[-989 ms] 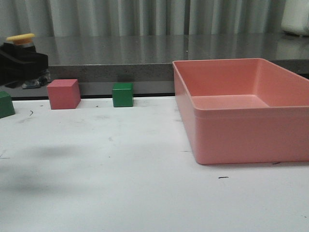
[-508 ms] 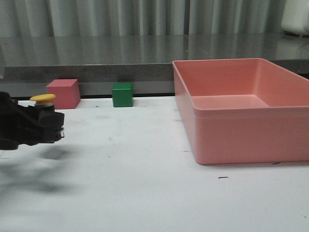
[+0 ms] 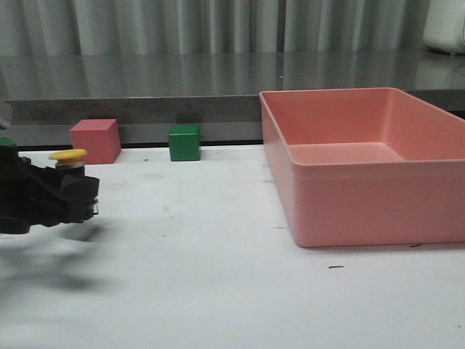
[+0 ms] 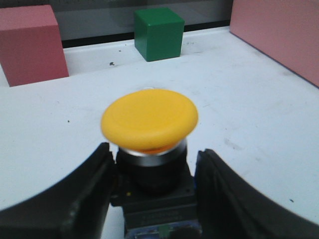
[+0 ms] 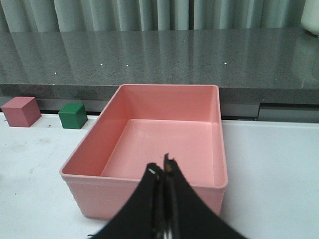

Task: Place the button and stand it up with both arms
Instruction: 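Lower the button upright onto the table with the left gripper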

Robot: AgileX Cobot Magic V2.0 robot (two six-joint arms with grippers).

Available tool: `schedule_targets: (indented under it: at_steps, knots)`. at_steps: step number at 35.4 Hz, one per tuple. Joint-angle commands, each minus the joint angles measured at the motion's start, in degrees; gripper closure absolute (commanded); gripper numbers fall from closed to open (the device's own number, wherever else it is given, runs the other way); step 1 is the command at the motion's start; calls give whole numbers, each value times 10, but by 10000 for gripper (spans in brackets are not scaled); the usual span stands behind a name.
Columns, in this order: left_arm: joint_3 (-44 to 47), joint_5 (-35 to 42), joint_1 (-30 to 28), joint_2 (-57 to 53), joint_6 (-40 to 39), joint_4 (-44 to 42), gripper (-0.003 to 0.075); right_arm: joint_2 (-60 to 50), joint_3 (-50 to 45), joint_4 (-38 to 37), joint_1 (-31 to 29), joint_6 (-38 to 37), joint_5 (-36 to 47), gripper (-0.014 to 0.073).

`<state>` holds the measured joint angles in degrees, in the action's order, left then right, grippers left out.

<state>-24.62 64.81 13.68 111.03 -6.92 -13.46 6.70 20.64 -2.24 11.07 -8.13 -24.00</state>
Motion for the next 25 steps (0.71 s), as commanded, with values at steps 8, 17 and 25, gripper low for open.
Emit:
schedule_targets:
  at_steps: [8, 17, 25]
  knots:
    - [-8, 130, 0, -5, 2, 1, 560, 6, 14, -9, -5, 5, 46, 664]
    - [-2, 126, 0, -4, 2, -1, 522, 6, 14, -9, -5, 5, 46, 664]
    - [9, 130, 0, 12, 2, -3, 428, 6, 14, -9, -5, 5, 46, 664]
